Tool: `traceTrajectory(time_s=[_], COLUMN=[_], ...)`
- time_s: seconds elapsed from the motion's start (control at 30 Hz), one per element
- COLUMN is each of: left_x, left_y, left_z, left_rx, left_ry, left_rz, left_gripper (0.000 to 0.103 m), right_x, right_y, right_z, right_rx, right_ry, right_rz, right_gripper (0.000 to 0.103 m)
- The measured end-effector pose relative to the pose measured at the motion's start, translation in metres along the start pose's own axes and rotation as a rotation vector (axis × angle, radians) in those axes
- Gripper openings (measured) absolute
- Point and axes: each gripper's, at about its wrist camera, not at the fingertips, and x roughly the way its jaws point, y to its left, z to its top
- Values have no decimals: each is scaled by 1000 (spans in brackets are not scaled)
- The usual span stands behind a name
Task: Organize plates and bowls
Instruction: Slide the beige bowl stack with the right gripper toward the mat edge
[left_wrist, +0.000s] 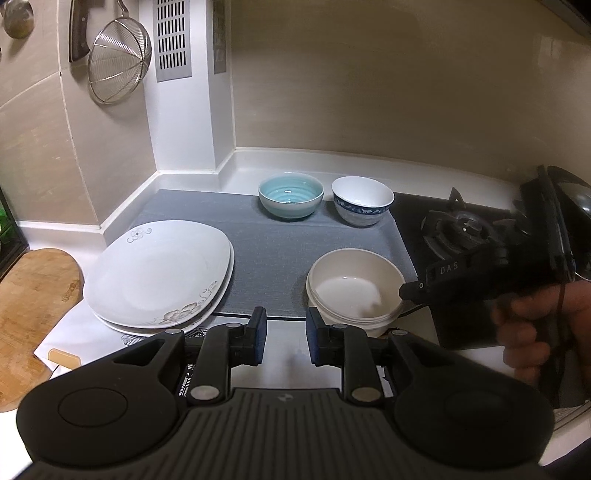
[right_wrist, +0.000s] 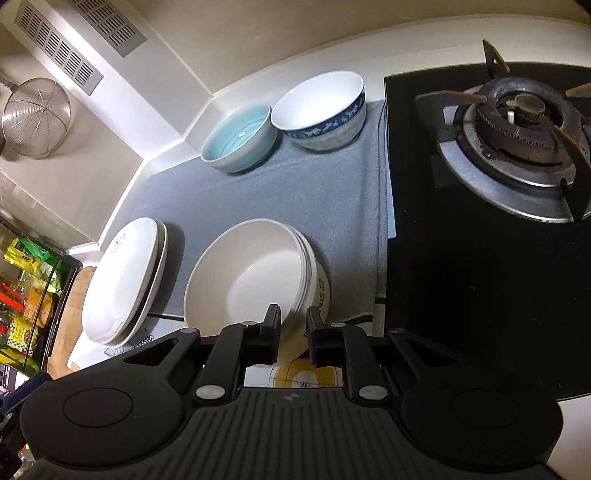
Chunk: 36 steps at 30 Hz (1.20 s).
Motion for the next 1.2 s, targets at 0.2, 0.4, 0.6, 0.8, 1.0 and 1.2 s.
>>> traceTrajectory(time_s=[0.2,0.4,0.6,0.8,1.0,1.2], left_x=[-5,-9,-12,-13,-13,-15], left_y=[1,4,6,8,9,11], left_z=[-2,-4,-6,-9,-14,-18], left_rx=[-4,-10,-19,-23,-25,-34], left_ry=[-3,-2,-4,1,7,5], left_rz=[13,21,27,20,6,8], left_gripper=[25,25,25,26,29,29], right_x=[5,12,13,10,-1,-11], right_y=[1,7,15,19,18,19], right_z=[3,3,-2,-6,-9,-12], right_rx=[-11,-41,-61,-69,-74,-95], right_ry=[5,14,19,20,-10,-34], right_rz=[-25,-15,-28,-35,-57,-68], right_gripper=[32,30,21,24,24,24])
